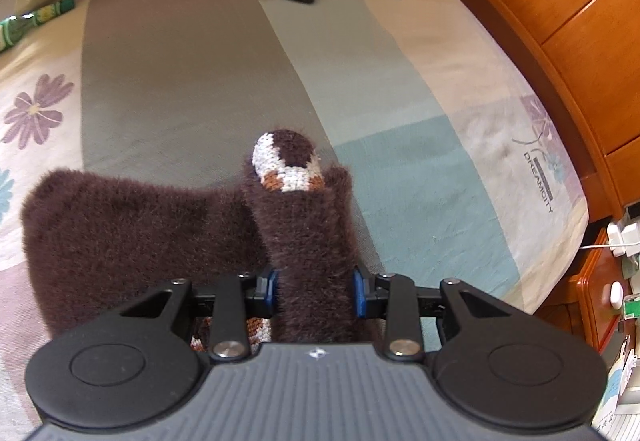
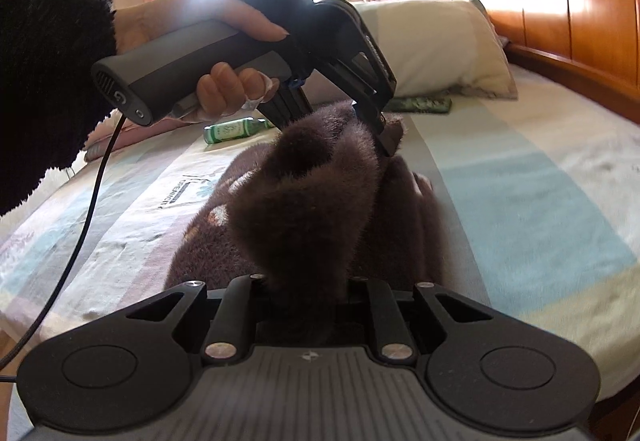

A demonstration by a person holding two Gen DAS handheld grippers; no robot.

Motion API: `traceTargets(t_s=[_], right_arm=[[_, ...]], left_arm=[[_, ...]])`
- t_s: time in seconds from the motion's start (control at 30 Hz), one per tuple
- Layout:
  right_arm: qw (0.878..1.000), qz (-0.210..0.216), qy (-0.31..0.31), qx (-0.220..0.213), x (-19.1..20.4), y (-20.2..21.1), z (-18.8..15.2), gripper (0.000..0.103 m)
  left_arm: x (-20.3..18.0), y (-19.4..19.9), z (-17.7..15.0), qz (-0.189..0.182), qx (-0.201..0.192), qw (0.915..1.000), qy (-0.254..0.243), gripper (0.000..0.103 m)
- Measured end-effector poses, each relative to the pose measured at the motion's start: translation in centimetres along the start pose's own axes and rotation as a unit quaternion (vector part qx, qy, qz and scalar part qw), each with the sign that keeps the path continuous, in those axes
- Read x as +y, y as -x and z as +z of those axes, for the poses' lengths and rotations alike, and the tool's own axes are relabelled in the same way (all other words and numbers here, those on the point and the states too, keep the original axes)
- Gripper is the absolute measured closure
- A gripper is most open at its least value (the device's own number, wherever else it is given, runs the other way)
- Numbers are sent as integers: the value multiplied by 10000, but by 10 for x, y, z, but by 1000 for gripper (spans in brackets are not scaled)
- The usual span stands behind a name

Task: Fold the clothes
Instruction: 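Lift the gripped sweater end upward with both grippers, then fold the held end over the sweater and open both grippers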

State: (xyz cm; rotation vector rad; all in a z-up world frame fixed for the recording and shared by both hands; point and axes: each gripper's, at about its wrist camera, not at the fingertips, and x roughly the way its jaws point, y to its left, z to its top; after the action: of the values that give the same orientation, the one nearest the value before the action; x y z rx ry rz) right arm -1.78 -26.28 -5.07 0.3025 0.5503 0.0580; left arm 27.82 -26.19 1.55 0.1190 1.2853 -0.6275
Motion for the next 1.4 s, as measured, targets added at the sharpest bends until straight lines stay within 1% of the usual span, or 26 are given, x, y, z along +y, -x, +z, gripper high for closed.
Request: traceTargets(t_s=[0.1,0.17,0.23,0.27,0.33,0.37,0.4,0.43,0.5,0.63,0.77,0.87,0.93,1.0,1.03,1.07,1.1,1.17,1.2,1.23,1.27,1.3,1.33,1.4], right_arm=[[9997,47,-236,72,-11,-3,-4,83],[9988,131,-446,160,-16,-4,-7,82],[9975,192,-634,237,-23,-7,-9,76],[9968,225,-721,266,-27,-7,-10,68],[9950,325,-902,288,-35,-6,-11,64],[9939,381,-992,289,-39,-4,-12,59],[9928,438,-1081,286,-42,-1,-12,53],[9919,466,-1146,273,-46,2,-13,50],[9911,454,-1233,231,-53,12,-15,40],[9898,391,-1361,124,-66,36,-16,36],[9936,401,-1040,-180,-62,60,-1,36],[9961,549,-515,-454,-47,66,25,36],[9966,640,-156,-495,-32,57,40,37],[9961,722,160,-487,-17,43,51,44],[9959,765,245,-410,-11,31,53,46],[9965,754,277,-247,-9,18,53,54],[9973,698,219,-76,-10,9,48,63],[9979,601,-17,233,-20,1,29,65],[9976,552,-135,387,-24,-3,20,70],[9969,504,-253,542,-29,-7,11,73],[9959,454,-371,696,-33,-12,2,75],[9955,433,-420,724,-34,-9,-2,75],[9962,438,-404,636,-32,-1,-1,75],[9974,449,-330,458,-27,15,2,68]], left_arm=[[-5,-9,1,-2,75,10000,-32,67],[-6,-11,3,-125,77,9999,47,62],[-5,-9,4,-300,33,9994,137,58],[-4,-5,5,-433,-16,9989,151,57],[-1,5,5,-675,-129,9975,153,56],[1,10,5,-784,-191,9966,141,54],[3,16,4,-817,-249,9963,122,52],[7,22,1,-833,-301,9960,88,50],[16,31,-7,-856,-388,9956,18,48],[39,48,-32,-796,-539,9953,-150,41],[62,64,-63,-734,-671,9946,-289,40],[70,65,-72,-884,-752,9930,-224,39],[75,65,-78,-983,-806,9917,-181,38],[80,62,-82,-1125,-797,9904,-105,36],[83,58,-84,-1216,-763,9896,-52,32],[86,54,-85,-1307,-728,9888,2,31],[88,50,-86,-1397,-693,9878,55,30],[95,39,-91,-1398,-650,9880,69,30],[99,35,-93,-1454,-700,9869,69,29],[104,33,-96,-1542,-742,9852,68,29],[107,31,-98,-1603,-757,9842,17,29],[110,30,-100,-1663,-771,9831,-33,29],[111,31,-102,-1706,-794,9821,-37,29],[110,38,-103,-1641,-863,9826,-86,29]])
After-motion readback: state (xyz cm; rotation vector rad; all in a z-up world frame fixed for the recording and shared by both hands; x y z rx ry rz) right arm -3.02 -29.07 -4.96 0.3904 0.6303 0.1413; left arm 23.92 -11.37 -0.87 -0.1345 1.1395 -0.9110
